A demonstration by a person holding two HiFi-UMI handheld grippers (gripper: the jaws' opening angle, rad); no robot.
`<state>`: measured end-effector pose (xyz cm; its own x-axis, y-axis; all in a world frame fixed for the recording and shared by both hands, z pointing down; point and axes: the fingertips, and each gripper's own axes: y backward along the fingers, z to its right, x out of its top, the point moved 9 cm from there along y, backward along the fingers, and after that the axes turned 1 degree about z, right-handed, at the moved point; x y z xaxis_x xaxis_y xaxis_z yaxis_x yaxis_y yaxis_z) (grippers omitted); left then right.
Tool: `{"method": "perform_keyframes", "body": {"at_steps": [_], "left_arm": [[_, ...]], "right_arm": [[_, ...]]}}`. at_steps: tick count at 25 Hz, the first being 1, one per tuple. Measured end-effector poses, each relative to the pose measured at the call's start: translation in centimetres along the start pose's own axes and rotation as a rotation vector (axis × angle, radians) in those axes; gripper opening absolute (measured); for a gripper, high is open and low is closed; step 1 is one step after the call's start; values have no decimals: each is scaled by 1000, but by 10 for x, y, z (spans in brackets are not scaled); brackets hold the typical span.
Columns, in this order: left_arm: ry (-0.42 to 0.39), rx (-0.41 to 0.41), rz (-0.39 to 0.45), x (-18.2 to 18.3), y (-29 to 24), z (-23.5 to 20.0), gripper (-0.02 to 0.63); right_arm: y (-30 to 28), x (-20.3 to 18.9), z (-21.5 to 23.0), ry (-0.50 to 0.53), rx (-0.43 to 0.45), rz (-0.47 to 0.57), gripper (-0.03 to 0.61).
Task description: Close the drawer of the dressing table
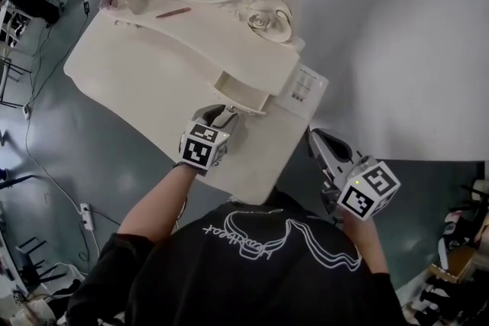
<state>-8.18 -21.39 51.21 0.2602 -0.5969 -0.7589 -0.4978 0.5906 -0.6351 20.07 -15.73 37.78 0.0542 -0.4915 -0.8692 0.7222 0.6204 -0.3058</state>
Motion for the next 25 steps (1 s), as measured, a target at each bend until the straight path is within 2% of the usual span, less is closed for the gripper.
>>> {"method": "perform_keyframes", "body": {"at_steps": [6, 25], "left_arm": [[6, -4, -4, -1, -4, -1, 103], [20, 23, 10, -1, -6, 1, 95]], "right_arm": [[1, 2, 4, -5, -6, 1, 5], [2, -8, 8, -37, -27, -24, 5]]}}
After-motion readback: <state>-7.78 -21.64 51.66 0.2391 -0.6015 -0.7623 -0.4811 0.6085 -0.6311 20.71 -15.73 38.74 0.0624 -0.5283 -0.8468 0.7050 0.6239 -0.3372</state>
